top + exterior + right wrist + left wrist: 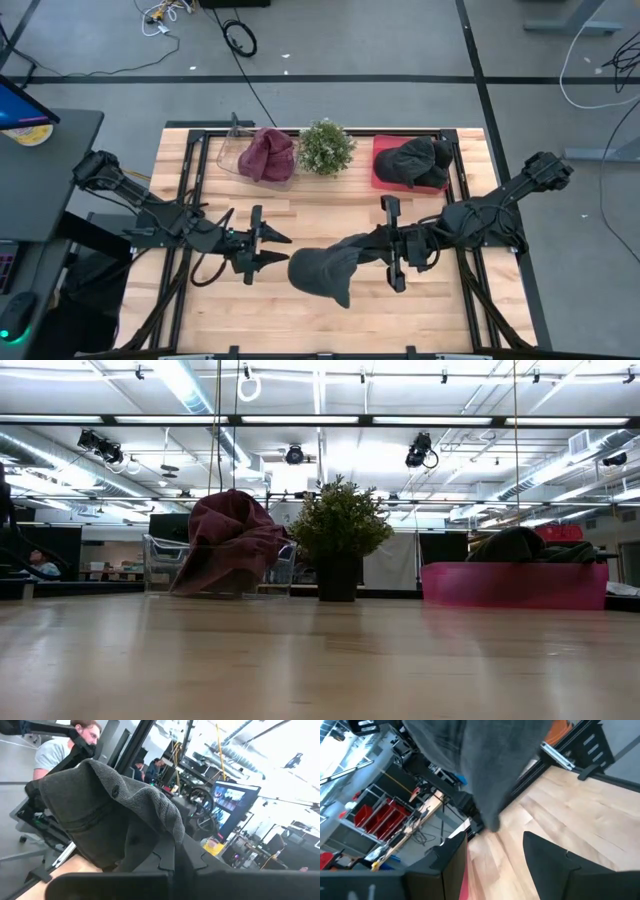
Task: Pick & Place hat
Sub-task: Put the black cap into the pink bin
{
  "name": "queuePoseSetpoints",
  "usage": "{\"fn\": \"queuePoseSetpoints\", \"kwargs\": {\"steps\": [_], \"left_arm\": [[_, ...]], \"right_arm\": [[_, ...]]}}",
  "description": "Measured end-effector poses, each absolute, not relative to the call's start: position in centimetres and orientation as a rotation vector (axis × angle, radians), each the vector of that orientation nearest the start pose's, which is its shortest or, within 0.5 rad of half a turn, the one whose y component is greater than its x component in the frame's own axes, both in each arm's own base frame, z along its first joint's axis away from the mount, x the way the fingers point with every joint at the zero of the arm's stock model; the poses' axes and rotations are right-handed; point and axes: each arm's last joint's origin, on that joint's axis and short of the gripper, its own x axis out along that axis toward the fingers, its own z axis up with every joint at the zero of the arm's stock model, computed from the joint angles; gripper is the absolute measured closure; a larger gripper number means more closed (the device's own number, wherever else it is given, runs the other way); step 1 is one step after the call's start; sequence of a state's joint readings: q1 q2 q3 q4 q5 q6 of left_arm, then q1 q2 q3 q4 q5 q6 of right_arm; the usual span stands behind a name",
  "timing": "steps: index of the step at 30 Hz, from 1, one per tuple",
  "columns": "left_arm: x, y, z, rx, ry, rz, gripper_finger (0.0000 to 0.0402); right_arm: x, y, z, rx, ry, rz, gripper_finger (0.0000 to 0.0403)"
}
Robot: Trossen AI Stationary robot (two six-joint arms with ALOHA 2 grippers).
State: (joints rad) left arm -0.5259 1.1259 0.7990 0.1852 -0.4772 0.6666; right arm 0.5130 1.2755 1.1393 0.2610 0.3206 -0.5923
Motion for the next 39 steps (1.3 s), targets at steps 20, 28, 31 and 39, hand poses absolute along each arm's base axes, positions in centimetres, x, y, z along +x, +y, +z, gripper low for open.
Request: {"fn": "queuePoseSetpoints", "kwargs": {"steps": [20, 28, 31, 39], "left_arm": [[23.3, -9.9, 31.5, 0.682, -0.002, -0.143, 0.0204], [23.3, -9.8, 31.6, 0.695, -0.006, -0.141, 0.0205], [23.3, -9.9, 31.7, 0.710, -0.019, -0.137, 0.0213], [23.3, -9.8, 32.0, 0.739, -0.041, -0.115, 0.0342]], "right_arm": [[27.4, 11.9, 39.5, -0.567, -0.236, 0.072, 0.0403], [28.0, 11.4, 39.3, -0.541, -0.244, 0.066, 0.0403], [28.4, 11.2, 39.1, -0.539, -0.243, 0.087, 0.0403], [29.1, 10.6, 38.7, -0.518, -0.226, 0.078, 0.0403]]}}
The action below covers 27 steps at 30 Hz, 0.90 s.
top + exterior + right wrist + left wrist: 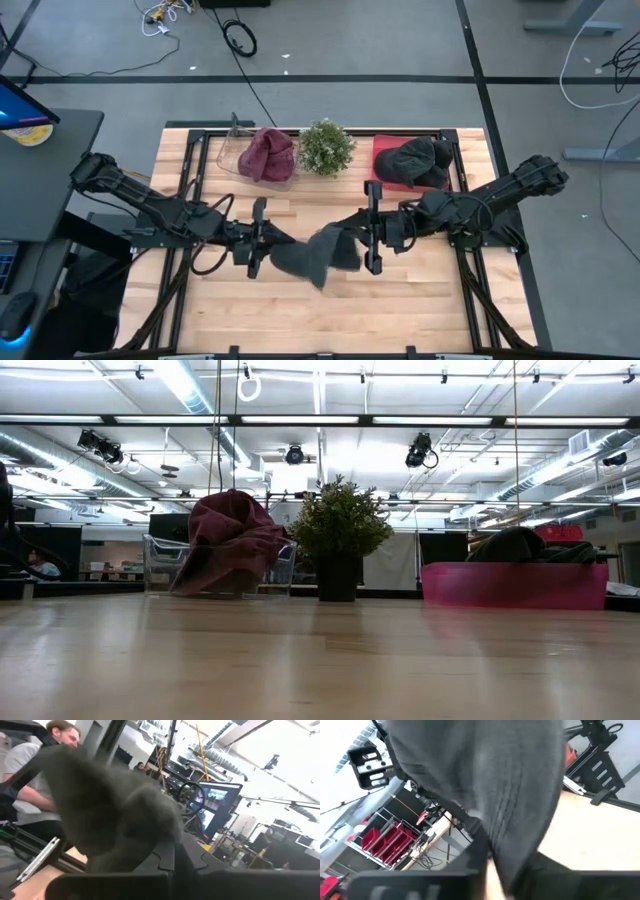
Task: Pick & Place hat
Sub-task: Put the black cap into the pink bin
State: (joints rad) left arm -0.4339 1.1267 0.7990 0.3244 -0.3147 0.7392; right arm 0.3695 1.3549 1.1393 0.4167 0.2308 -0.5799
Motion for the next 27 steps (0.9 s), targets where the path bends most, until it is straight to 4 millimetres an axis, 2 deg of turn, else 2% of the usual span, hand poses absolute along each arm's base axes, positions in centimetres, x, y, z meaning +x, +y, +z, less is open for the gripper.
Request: {"fn": "queuePoseSetpoints", "kwargs": {"steps": [2, 6, 10, 17, 22, 27], "left_arm": [[23.3, -9.8, 32.0, 0.745, -0.042, -0.098, 0.0381], [23.3, -9.6, 32.0, 0.766, -0.022, -0.046, 0.0386], [23.3, -9.6, 31.9, 0.809, 0.011, 0.012, 0.0390], [22.9, -10.2, 31.9, 0.882, 0.051, 0.094, 0.0390], [22.4, -10.7, 32.0, 0.932, 0.095, 0.182, 0.0390], [22.1, -11.0, 32.1, 0.964, 0.129, 0.260, 0.0390]], "right_arm": [[29.1, 10.6, 38.6, -0.506, -0.223, 0.088, 0.0401], [29.1, 10.6, 38.6, -0.430, -0.221, 0.095, 0.0380], [29.2, 10.6, 38.4, -0.410, -0.195, 0.101, 0.0339], [29.1, 10.6, 38.3, -0.427, -0.179, 0.069, 0.0215], [28.6, 10.6, 38.3, -0.484, -0.104, -0.090, 0.0124], [27.8, 10.8, 38.3, -0.508, -0.017, -0.263, 0.0065]]}}
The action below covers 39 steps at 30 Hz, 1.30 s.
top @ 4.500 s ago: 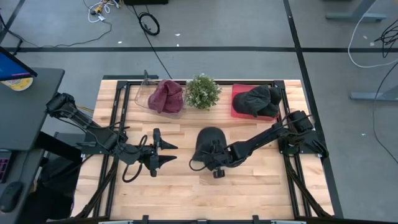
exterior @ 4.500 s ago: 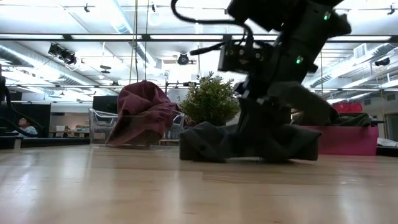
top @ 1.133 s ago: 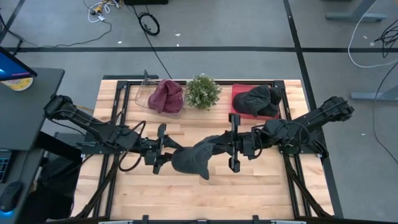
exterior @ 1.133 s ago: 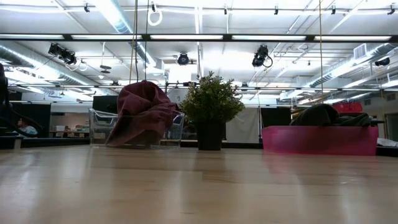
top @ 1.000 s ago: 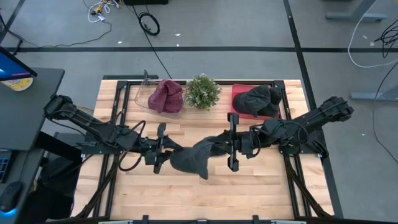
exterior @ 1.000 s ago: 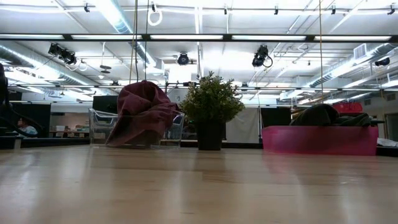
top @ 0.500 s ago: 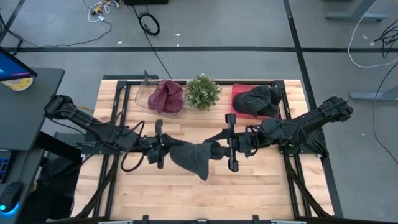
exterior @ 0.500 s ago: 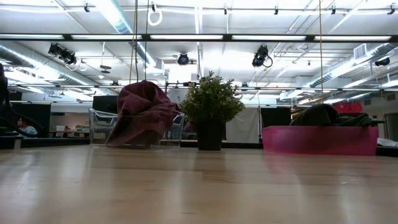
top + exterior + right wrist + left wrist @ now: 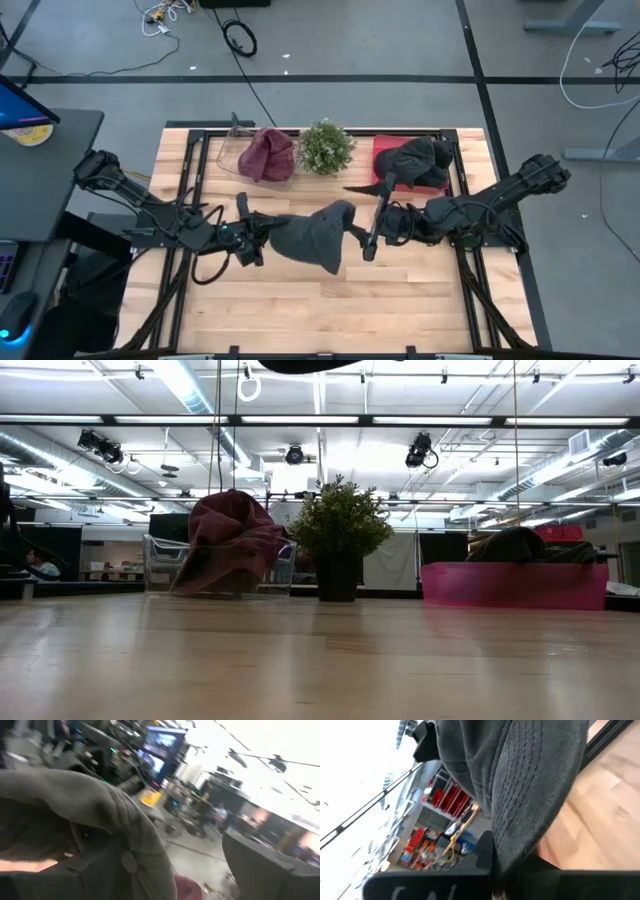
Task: Pick & Place hat
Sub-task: Put the black cap into the pink bin
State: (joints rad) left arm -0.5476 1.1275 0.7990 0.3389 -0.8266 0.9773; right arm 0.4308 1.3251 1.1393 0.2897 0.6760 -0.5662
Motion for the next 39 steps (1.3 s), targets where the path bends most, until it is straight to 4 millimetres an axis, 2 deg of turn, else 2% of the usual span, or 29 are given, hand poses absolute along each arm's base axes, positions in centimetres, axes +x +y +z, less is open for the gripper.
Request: {"fn": "queuePoseSetpoints", "kwargs": {"steps": [4, 8, 13, 17, 22, 28, 31, 35, 39], "left_arm": [[21.9, -11.0, 32.1, 0.981, 0.149, 0.299, 0.0390], [21.9, -10.8, 32.1, 0.985, 0.173, 0.340, 0.0390], [21.8, -10.7, 32.1, 1.028, 0.209, 0.384, 0.0390], [21.8, -10.6, 32.1, 1.060, 0.229, 0.401, 0.0390], [21.8, -10.6, 32.1, 1.116, 0.259, 0.423, 0.0390], [21.7, -10.4, 32.1, 1.198, 0.307, 0.452, 0.0390], [21.7, -10.4, 32.1, 1.232, 0.316, 0.448, 0.0390], [21.7, -10.4, 32.1, 1.272, 0.329, 0.445, 0.0390], [21.6, -10.3, 32.1, 1.302, 0.371, 0.481, 0.0390]], "right_arm": [[27.0, 11.2, 38.5, -0.506, 0.018, -0.343, 0.0041], [25.9, 11.7, 38.9, -0.469, 0.041, -0.457, 0.0035], [24.4, 12.3, 39.3, -0.299, 0.046, -0.633, 0.0044], [23.3, 12.5, 39.6, -0.159, 0.020, -0.707, 0.0058], [21.7, 11.4, 39.7, 0.044, -0.014, -0.667, 0.0080], [20.0, 7.8, 38.2, 0.378, 0.101, -0.554, 0.0099], [20.4, 6.3, 37.7, 0.504, 0.152, -0.544, 0.0103], [21.8, 4.5, 37.9, 0.627, 0.202, -0.383, 0.0100], [22.9, 3.1, 38.7, 0.699, 0.171, -0.227, 0.0084]]}}
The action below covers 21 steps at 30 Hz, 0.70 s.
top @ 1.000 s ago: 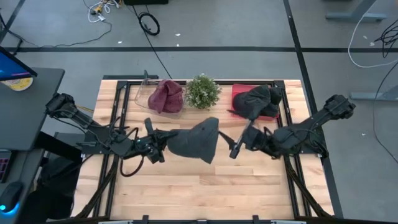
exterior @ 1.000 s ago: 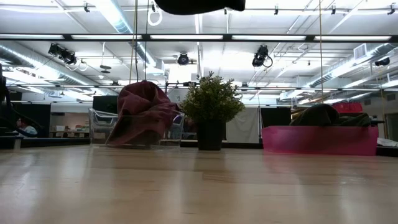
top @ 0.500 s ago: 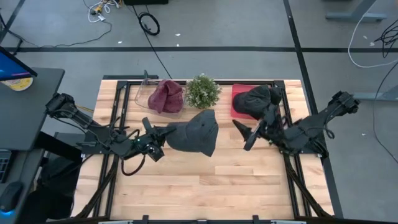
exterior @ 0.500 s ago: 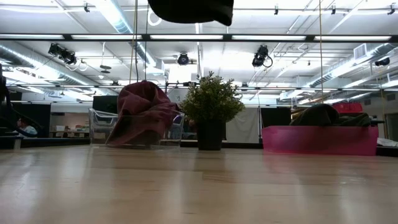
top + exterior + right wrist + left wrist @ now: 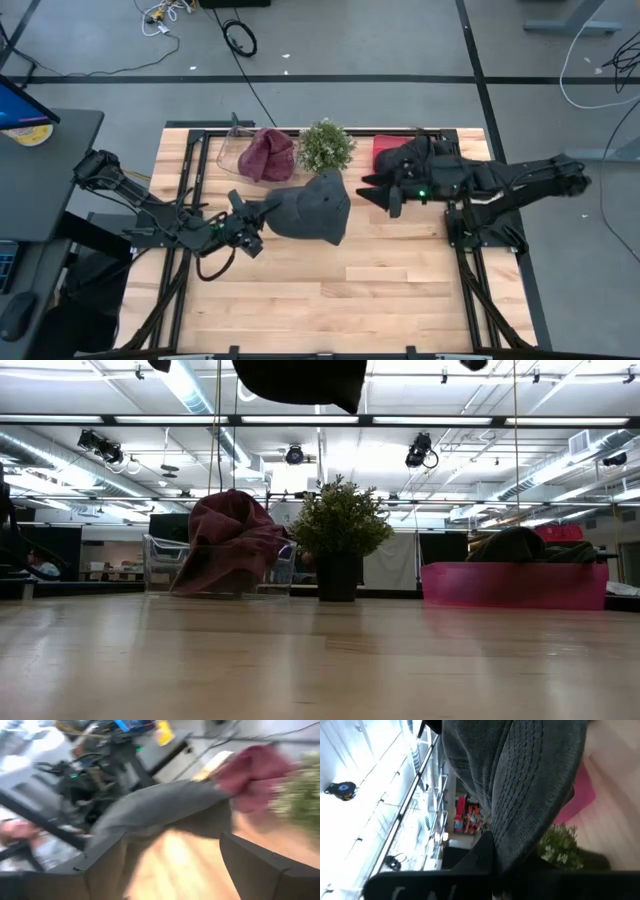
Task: Pick & Place hat
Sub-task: Put the black cap into the pink bin
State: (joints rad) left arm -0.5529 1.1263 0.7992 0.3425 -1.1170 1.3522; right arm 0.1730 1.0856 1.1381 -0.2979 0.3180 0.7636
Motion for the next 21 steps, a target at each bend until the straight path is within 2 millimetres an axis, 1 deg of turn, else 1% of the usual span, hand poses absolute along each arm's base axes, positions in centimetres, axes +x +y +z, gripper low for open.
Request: {"fn": "queuePoseSetpoints", "kwargs": {"steps": [5, 11, 14, 17, 21], "left_arm": [[21.6, -10.3, 32.1, 1.360, 0.399, 0.483, 0.0390], [21.6, -10.3, 32.1, 1.397, 0.411, 0.480, 0.0390], [21.6, -10.2, 32.1, 1.396, 0.413, 0.482, 0.0390], [21.7, -10.0, 32.1, 1.395, 0.419, 0.488, 0.0390], [21.8, -9.9, 32.0, 1.390, 0.425, 0.493, 0.0390]], "right_arm": [[24.6, 1.8, 38.8, 0.767, 0.150, -0.095, 0.0053], [27.3, 0.3, 37.4, 0.819, 0.180, -0.068, 0.0031], [28.8, -0.2, 36.9, 0.866, 0.163, -0.011, 0.0029], [30.2, -0.2, 36.4, 0.916, 0.153, 0.068, 0.0032], [31.1, -0.6, 35.7, 0.932, 0.164, 0.071, 0.0053]]}}
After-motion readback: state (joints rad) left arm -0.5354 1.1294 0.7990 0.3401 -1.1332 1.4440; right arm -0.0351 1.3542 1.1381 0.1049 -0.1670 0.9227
